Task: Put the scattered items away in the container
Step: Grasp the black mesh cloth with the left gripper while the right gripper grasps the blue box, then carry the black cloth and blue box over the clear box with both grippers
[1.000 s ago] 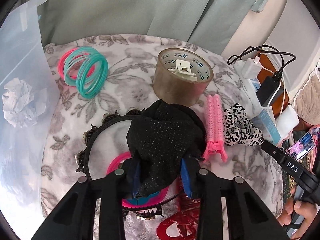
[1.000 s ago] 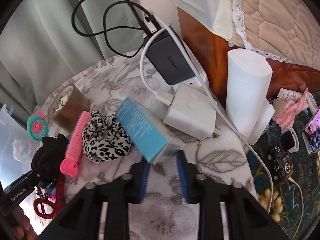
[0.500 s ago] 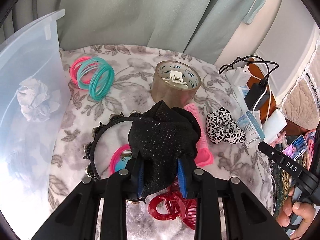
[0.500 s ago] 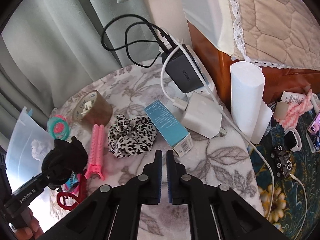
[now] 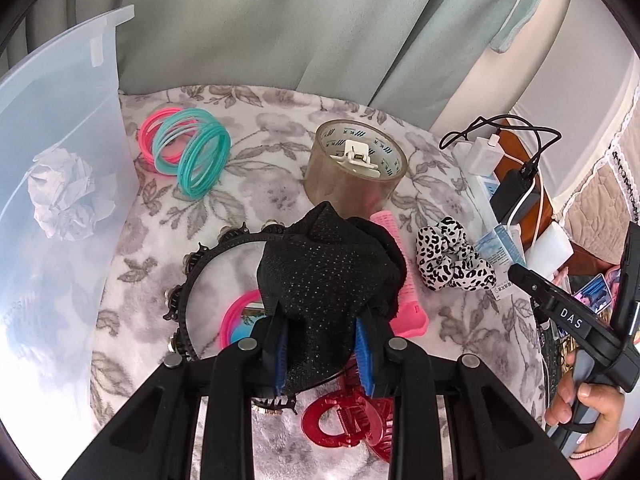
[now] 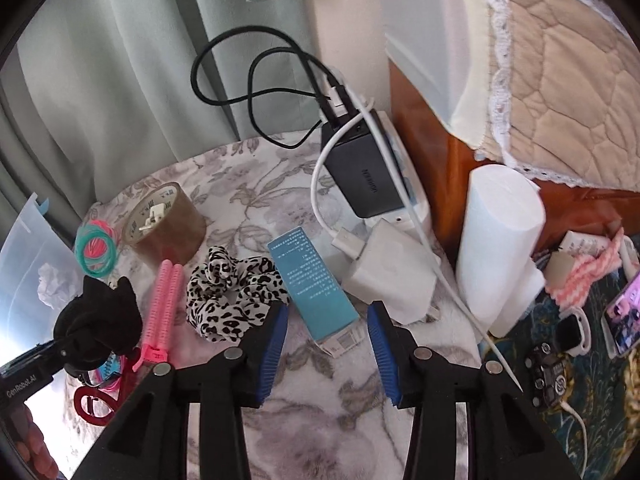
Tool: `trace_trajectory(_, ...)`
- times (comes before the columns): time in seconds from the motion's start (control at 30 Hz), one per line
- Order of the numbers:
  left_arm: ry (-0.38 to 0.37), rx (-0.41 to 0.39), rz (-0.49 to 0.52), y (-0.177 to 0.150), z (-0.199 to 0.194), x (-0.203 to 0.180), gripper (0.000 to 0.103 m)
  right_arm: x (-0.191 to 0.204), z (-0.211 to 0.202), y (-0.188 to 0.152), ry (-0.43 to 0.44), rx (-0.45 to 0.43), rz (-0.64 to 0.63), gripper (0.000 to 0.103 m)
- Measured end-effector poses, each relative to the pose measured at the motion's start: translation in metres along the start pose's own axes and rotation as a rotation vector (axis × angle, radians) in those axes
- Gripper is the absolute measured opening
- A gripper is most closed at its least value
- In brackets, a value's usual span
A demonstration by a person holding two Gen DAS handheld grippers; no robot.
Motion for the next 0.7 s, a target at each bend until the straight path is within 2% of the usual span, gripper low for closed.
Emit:
trace_trajectory(0.13,-0.013,0.011,-0.007,0.0,0.007,0.0,0.029,-0.002,0.012,-0.005,0.013,0.002,0.0,0.044)
trace_trajectory(0.23,-0.015,0.02,-0.016,-0.002,0.012,0.0,0.029,-0.01,0.018,-0.009,0.018,0.005,0.048,0.036)
trace_trajectory(0.33,-0.017,0.023,-0.028,-0.003,0.012,0.001,0.029,-0.011,0.013,-0.01,0.072,-0.009,0.092,0.031)
trace_trajectory(0.47,-0.018,0.011,-0.042,-0.004,-0.001,0.002,0.029,-0.002,-0.004,-0.013,0.11,-0.028,0.108,0.027)
trace_trajectory(0.7,-0.041,-0.046,-0.067,-0.011,-0.046,0.003,0.029,0.018,-0.048,-0.024,0.181,-0.104,0.2,0.026)
Point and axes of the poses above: each gripper's, at about its wrist camera, not at the fingertips, and z roughly the way its jaws point, x to its left, y to its top, the point moved 7 cm from there along z, roughly the way its jaws point, and after that the axes turned 9 degrees about y, right-handed, at the moved point
